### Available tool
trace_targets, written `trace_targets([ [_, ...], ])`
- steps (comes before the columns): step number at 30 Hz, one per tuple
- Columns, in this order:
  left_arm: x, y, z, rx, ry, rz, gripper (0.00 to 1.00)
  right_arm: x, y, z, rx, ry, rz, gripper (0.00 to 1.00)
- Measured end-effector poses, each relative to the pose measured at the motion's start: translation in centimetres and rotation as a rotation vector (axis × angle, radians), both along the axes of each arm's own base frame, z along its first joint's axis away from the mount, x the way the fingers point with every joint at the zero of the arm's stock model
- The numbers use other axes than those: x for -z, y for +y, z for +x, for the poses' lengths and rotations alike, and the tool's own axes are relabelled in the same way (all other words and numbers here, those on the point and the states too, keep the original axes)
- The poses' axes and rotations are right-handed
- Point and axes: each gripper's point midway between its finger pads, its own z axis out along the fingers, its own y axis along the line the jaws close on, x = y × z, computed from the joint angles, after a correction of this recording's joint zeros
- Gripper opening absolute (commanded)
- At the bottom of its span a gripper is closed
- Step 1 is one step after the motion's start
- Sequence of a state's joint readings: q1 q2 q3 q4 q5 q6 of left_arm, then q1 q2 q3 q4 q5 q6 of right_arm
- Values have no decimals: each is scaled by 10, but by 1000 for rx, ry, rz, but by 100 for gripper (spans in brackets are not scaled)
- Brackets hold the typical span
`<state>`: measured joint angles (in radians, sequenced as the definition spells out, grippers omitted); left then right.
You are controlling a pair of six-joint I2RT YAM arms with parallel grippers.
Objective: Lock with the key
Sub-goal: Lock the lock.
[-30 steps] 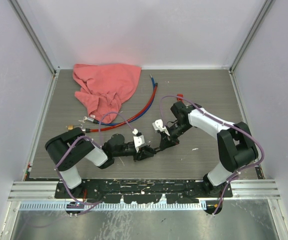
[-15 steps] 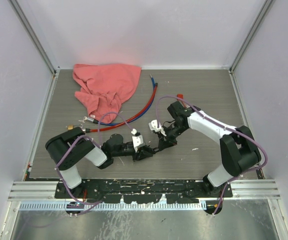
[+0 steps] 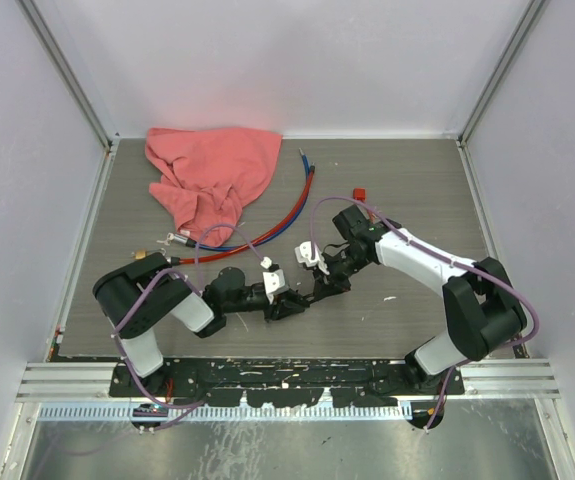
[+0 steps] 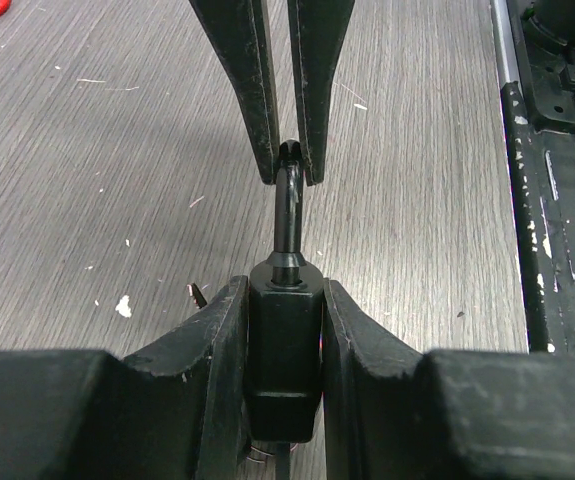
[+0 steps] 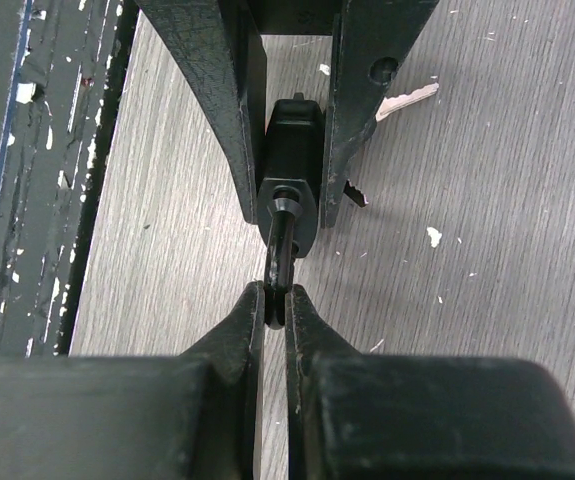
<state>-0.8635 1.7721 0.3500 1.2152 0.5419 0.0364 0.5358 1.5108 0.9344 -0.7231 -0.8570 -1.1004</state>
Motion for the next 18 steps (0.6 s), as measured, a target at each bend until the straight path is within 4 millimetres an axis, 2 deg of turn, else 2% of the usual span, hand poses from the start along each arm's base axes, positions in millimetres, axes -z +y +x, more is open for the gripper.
trace_targets([
  [18,2,2,-2,10,-20,-27,0,2,5,-7,-17,11,-44,1],
])
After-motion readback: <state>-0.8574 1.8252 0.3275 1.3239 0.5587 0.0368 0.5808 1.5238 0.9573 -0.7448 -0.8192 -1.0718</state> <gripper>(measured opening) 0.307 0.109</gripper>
